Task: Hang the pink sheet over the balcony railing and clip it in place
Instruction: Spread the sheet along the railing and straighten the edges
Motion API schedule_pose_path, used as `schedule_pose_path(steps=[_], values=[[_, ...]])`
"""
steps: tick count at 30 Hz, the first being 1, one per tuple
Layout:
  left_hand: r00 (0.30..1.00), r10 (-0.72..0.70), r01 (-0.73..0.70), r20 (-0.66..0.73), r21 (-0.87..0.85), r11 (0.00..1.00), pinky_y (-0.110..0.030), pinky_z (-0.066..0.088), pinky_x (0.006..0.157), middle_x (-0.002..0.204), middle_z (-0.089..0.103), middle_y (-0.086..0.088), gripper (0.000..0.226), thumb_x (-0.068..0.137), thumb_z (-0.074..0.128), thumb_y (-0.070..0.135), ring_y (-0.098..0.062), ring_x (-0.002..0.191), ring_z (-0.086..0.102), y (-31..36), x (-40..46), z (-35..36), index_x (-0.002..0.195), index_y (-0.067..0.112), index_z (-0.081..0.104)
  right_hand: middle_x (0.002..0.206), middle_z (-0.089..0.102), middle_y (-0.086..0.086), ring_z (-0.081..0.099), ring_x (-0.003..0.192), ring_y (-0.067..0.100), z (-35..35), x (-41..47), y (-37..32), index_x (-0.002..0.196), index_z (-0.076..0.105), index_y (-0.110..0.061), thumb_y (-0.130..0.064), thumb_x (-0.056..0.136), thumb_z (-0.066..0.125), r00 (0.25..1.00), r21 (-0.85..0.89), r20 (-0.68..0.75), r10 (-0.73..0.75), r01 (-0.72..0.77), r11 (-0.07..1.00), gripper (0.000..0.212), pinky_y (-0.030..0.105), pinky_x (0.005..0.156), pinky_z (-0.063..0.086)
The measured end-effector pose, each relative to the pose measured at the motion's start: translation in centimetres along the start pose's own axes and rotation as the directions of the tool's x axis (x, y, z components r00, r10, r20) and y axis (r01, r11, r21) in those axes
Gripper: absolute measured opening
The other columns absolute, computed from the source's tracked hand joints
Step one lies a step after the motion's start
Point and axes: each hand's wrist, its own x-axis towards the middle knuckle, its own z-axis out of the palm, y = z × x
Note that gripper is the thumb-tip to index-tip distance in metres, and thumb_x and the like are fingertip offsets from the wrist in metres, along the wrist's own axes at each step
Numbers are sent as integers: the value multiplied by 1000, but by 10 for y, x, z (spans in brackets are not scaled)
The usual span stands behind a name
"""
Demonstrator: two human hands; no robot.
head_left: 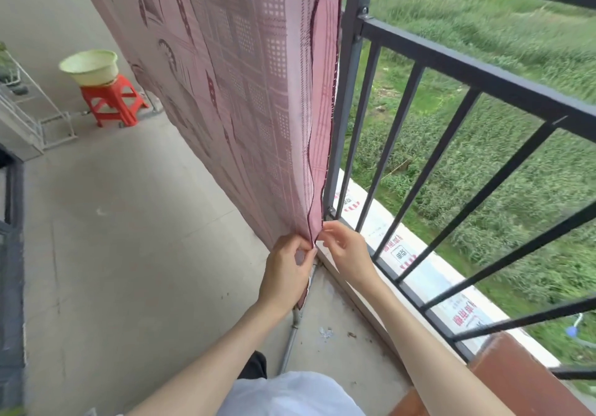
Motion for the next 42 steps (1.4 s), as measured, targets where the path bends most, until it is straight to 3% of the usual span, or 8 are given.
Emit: schedule_pose_path(steps=[7, 10, 12, 16, 19, 22, 30, 42], values=[[990, 125, -128, 58, 63, 990, -27, 40, 83, 95, 62, -5, 7, 83, 63, 9, -24, 96, 55, -7, 15, -5, 90, 11, 63, 97, 68, -4, 62, 95, 10, -4, -10, -8, 105, 68, -11, -12, 94, 52, 999, -116, 32, -18, 21, 993, 20, 6, 77, 42], [977, 119, -138, 178, 98, 986, -29, 38, 97, 116, 56, -3, 25, 87, 59, 12, -20, 112, 50, -24, 12, -12, 111, 14, 61, 109, 68, -5, 62, 102, 10, -4, -18, -7, 116, 63, -18, -18, 96, 48, 995, -249, 103, 20, 6, 968, 25, 21, 88, 48], [958, 100, -150, 269, 170, 974, -31, 36, 101, 129, 50, 0, 36, 89, 56, 16, -19, 121, 45, -41, 9, -21, 125, 17, 52, 121, 64, -4, 59, 111, 14, -2, -19, -8, 124, 58, -20, -22, 96, 45, 964, -447, 246, 98, 23, 894, 30, 31, 95, 45], [931, 86, -210, 355, 329, 921, -30, 33, 103, 143, 38, 5, 47, 92, 51, 24, -15, 131, 35, -75, 8, -50, 138, 22, 38, 120, 63, 4, 58, 110, 27, 24, -10, -22, 121, 58, -19, -24, 95, 44, 858, -638, 467, 212, 161, 753, 30, 37, 91, 47], [948, 64, -192, 313, 399, 896, -33, 32, 103, 146, 35, -1, 49, 93, 50, 27, -18, 135, 32, -96, 14, -84, 140, 20, 36, 125, 61, 5, 57, 113, 26, 63, 2, -44, 124, 55, -19, -31, 95, 46, 863, -595, 486, 137, 211, 775, 33, 39, 94, 46], [973, 19, -124, 232, 451, 884, -35, 30, 106, 148, 33, -3, 51, 93, 50, 29, -18, 137, 29, -116, 22, -129, 141, 19, 35, 138, 51, 0, 48, 125, 19, 104, 19, -76, 140, 38, -24, -39, 94, 45, 875, -539, 484, 13, 287, 792, 49, 34, 101, 41], [997, -75, 61, 10, 473, 879, -35, 7, 114, 156, 15, 0, 55, 95, 44, 35, -20, 144, 10, -172, 69, -293, 146, 27, 25, 151, 31, 3, 27, 137, 20, 210, 92, -182, 147, 21, -23, -43, 92, 48, 816, -541, 517, -258, 544, 641, 64, 30, 109, 25], [983, -177, 175, -47, 518, 837, -32, 8, 115, 158, 5, -1, 60, 96, 39, 42, -19, 145, 3, -272, 137, -470, 148, 27, 14, 156, 18, -1, 21, 141, 20, 356, 186, -281, 149, 11, -27, -47, 94, 43, 791, -628, 582, -188, 584, 515, 67, 38, 110, 29]])
